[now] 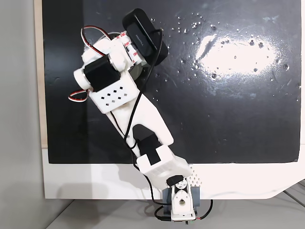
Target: Grasp a cube and put it in the cup.
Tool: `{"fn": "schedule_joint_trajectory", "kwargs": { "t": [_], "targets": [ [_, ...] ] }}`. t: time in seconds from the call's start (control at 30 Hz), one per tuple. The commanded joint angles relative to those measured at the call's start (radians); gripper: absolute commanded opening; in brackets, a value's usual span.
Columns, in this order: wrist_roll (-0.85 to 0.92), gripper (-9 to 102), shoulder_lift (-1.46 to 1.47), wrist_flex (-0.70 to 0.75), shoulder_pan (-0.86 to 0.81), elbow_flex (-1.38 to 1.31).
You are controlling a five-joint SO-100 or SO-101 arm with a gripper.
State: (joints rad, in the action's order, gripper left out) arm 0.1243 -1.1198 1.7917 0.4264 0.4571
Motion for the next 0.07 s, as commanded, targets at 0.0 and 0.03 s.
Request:
{"fn": "schedule_joint_trajectory", "kwargs": {
  "t": [0.0, 0.03],
  "targets": [
    [0.015, 20, -0.098, 0.008, -0.003, -0.005],
    [0.017, 20, -0.098, 0.008, -0.003, -0.003]
  ]
}}
